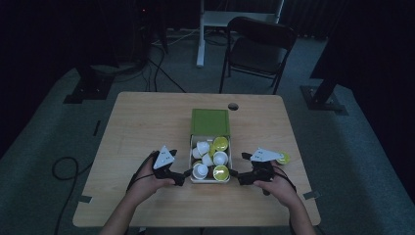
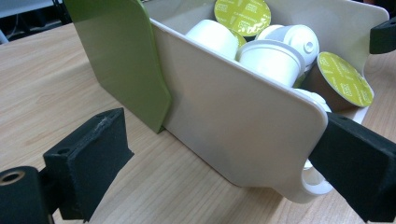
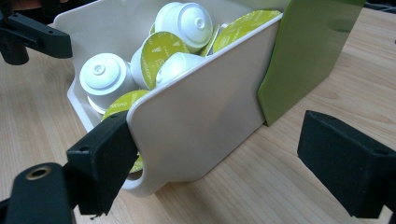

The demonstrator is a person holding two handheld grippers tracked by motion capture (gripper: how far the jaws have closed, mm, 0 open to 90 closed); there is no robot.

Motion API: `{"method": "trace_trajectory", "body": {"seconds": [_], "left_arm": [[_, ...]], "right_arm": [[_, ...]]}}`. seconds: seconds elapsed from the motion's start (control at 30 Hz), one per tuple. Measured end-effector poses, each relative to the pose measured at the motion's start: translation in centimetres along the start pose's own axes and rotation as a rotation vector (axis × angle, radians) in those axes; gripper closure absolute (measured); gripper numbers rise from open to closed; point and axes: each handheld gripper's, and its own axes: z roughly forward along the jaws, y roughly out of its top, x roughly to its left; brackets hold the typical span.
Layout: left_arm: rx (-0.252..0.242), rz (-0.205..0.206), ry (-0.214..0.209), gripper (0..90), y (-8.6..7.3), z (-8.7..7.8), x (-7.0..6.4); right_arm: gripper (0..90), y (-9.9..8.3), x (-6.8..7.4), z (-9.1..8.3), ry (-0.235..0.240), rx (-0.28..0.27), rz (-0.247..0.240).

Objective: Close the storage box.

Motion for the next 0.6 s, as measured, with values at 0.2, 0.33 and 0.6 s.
{"method": "trace_trajectory", "body": {"seconds": [0.2,0.33,0.6], "left_arm": [[0.004,0.002,0.013,6.2,0.13,0.06,0.21],[0.006,0.008,0.017,6.2,0.31,0.18,0.23],[0.017,0.010,0.021,6.2,0.64,0.50,0.51]], "right_arm": [[12.2,0.20,-0.02,0.19,0.000,0.004,-0.006],[12.0,0.30,-0.18,0.25,-0.007,0.005,-0.003],[12.0,0.44,-0.48,0.43,-0.018,0.005,0.007]]}}
